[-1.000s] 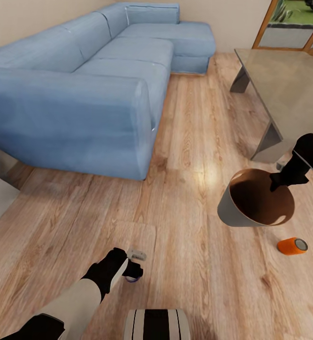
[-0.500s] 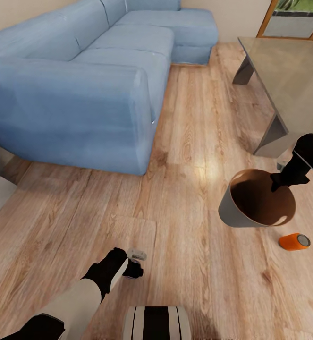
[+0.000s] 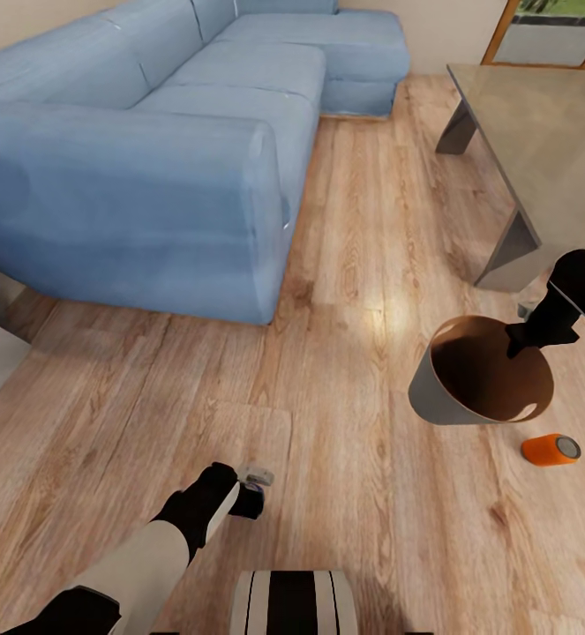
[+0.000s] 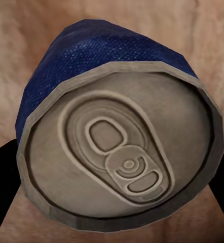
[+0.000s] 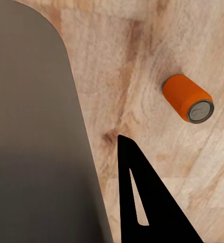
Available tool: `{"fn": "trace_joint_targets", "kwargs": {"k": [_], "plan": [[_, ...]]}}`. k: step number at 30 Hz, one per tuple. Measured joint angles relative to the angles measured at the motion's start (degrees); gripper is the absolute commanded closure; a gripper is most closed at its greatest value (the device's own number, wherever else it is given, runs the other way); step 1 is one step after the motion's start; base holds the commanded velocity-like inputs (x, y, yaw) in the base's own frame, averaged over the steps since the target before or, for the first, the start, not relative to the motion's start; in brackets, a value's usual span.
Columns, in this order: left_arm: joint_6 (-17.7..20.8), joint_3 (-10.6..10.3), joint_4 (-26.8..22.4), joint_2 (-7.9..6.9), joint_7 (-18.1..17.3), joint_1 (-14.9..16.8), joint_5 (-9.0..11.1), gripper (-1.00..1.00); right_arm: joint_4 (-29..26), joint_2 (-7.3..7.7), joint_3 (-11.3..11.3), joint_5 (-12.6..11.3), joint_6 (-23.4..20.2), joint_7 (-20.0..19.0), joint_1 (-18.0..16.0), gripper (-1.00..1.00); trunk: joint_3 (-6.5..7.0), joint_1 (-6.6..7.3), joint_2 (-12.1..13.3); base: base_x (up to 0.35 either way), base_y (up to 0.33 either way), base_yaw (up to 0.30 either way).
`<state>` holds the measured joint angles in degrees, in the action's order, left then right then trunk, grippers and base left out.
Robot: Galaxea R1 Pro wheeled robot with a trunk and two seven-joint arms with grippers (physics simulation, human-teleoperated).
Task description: Put the three can of soda from the living room inside the tash can in the kitchen.
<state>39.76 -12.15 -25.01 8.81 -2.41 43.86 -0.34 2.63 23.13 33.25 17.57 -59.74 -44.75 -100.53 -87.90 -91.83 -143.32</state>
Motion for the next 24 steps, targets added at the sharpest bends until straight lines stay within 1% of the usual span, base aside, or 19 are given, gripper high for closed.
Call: {"fn": "trace_joint_targets", "kwargs": {"k": [10, 16, 24], "plan": [[0.04, 0.0, -0.27, -0.01, 0.05, 0.0, 0.0, 1.0, -0.01, -0.16, -0.04, -0.02, -0.03, 0.01, 0.08, 1.0, -0.22, 0.0, 0.0, 0.0, 0.0, 0.0], [0.05, -0.01, -0.3, -0.01, 0.12, 0.0, 0.02, 1.0, 0.0, -0.15, 0.01, 0.01, -0.04, 0.04, 0.07, 1.0, 1.09, 0.16, 0.07, 0.0, 0.0, 0.0], [0.05, -0.04, -0.3, 0.03, 0.11, 0.0, -0.07, 1.0, -0.07, -0.1, -0.05, 0.0, -0.02, -0.01, 0.26, 1.0, 2.53, 1.91, 3.27, 0.0, 0.0, 0.0]]}}
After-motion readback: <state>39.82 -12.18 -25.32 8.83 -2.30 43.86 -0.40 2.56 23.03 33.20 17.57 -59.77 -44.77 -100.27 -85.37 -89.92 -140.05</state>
